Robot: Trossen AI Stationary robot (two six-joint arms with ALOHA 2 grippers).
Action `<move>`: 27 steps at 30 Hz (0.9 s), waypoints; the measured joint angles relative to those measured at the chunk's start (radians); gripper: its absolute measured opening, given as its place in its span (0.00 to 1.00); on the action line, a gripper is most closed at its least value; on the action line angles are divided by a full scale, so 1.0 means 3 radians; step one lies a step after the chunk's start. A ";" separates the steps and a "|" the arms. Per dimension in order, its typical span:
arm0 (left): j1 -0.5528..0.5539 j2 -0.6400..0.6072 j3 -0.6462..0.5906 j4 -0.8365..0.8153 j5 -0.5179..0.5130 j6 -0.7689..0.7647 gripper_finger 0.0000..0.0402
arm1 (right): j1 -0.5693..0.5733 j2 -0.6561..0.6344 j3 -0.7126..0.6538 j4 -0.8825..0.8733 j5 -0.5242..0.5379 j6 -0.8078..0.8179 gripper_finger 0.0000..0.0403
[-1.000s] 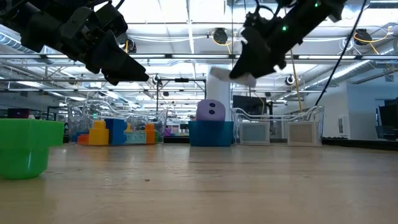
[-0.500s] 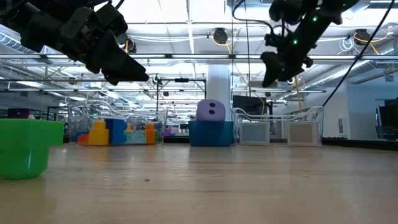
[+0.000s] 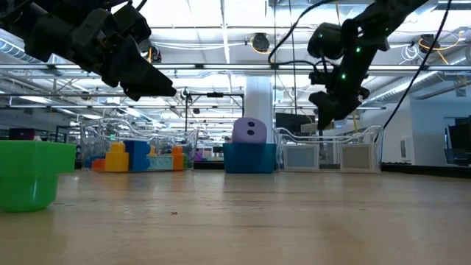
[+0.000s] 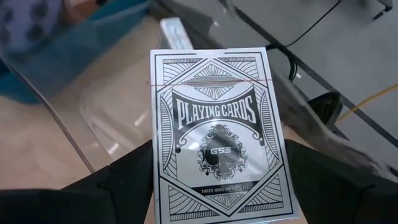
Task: Pick & Place Toys
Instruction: Put the black playing cards into the right transparent bin
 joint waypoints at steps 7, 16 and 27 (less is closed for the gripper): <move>0.0000 -0.0001 0.0000 -0.0011 0.0000 0.0000 0.38 | 0.0000 0.0243 0.0000 -0.0001 0.0004 -0.0018 0.76; 0.0000 0.0000 0.0000 -0.0013 -0.0001 0.0000 0.38 | 0.0001 0.0272 0.0000 0.0018 0.0012 -0.0070 0.77; 0.0000 -0.0001 0.0000 -0.0027 -0.0001 -0.0001 0.38 | 0.0001 0.0272 0.0000 0.0014 0.0001 -0.0089 0.81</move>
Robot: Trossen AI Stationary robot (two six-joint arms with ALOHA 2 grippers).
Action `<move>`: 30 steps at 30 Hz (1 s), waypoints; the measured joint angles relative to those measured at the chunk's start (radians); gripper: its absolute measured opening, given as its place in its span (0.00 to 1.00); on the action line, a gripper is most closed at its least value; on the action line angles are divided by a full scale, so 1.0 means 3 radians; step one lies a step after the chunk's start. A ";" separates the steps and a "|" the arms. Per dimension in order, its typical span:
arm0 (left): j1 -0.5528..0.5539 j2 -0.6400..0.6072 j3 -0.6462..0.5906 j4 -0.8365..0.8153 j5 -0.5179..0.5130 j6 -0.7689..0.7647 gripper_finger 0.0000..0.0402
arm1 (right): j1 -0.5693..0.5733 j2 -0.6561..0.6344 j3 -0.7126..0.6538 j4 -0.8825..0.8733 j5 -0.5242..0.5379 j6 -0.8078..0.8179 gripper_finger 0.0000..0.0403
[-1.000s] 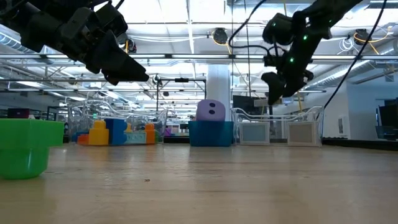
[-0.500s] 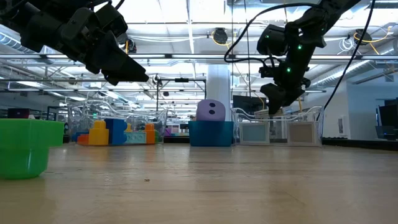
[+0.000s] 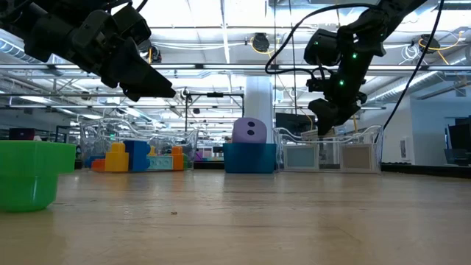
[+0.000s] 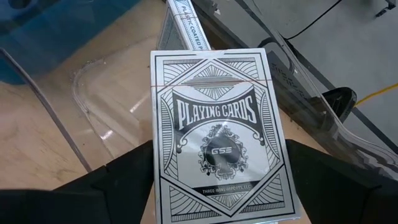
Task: Pick & Place Toys
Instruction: Put the black playing cards into the right transparent bin, then put the green game piece into the left transparent bin
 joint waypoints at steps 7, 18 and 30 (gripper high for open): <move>0.0000 0.0000 0.0000 -0.0002 0.0000 0.0000 0.38 | 0.0001 0.0000 0.0000 0.0002 0.0001 -0.0001 0.85; 0.0000 -0.0001 0.0000 0.0001 0.0000 -0.0001 0.38 | 0.0060 -0.0001 0.0000 0.0049 0.0000 -0.0075 0.86; 0.0000 -0.0001 0.0000 -0.0016 0.0066 -0.0001 0.38 | 0.0595 -0.0132 0.0002 0.0929 -0.0795 0.0083 0.85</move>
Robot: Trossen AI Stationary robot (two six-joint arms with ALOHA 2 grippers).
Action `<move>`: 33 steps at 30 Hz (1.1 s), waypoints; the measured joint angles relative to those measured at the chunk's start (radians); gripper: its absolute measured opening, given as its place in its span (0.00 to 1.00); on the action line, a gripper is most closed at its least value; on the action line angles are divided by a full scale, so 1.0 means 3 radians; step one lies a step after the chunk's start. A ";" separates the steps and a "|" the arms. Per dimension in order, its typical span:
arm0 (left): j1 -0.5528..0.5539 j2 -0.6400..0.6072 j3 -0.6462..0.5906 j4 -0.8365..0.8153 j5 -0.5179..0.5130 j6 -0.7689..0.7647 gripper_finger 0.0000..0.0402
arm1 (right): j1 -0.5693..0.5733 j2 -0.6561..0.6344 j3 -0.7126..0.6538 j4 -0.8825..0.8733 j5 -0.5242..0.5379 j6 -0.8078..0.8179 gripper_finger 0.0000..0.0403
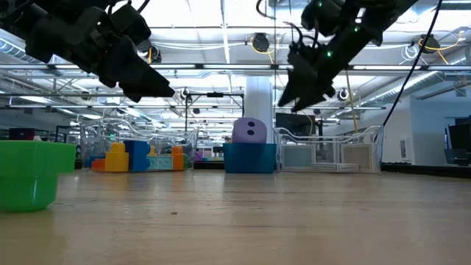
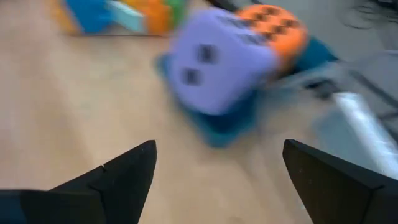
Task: Pick & Place Toys
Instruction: Put the green game piece into the left transparent bin
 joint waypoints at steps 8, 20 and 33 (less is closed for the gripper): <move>-0.0164 0.0000 0.0000 -0.0015 0.0387 0.0232 0.38 | 0.0749 0.0124 -0.0008 0.0347 -0.0161 0.0005 0.84; -0.1254 0.0033 0.0000 0.0146 -0.0272 -0.0131 0.38 | 0.1565 0.0612 0.0002 0.1103 -0.0147 -0.0082 0.83; -0.1715 0.1030 0.0247 0.0333 -0.0584 -0.1054 0.38 | 0.1777 0.1492 -0.0006 0.2258 -0.0155 -0.0445 0.83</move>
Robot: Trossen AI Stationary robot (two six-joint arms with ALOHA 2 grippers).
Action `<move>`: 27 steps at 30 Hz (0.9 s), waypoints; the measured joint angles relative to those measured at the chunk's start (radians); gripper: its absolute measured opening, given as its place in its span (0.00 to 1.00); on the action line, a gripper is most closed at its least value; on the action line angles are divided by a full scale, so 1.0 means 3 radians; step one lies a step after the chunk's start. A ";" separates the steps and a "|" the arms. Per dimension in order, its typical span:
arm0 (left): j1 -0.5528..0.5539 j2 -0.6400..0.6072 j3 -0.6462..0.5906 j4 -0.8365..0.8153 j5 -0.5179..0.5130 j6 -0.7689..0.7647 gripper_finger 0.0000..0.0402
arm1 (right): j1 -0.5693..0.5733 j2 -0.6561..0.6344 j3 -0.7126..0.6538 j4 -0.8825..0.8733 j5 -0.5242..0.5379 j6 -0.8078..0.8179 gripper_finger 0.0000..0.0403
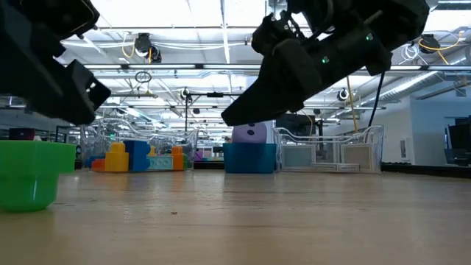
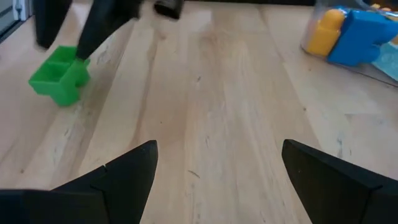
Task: Pick & Place Toys
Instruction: Put the green game piece into the left transparent bin
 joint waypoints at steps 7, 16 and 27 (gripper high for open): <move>-0.0027 0.0410 0.0508 -0.0744 0.0199 -0.0084 0.38 | -0.0004 0.0050 0.0000 0.0009 0.0000 0.0020 0.83; 0.0073 0.0532 0.0857 -0.1560 0.0159 -0.0165 0.38 | -0.0004 0.0050 0.0001 0.0019 0.0000 0.0025 0.83; 0.0337 0.0534 0.0858 -0.1474 0.0389 0.0205 0.04 | -0.0005 0.0050 0.0001 0.0017 -0.0001 0.0003 0.83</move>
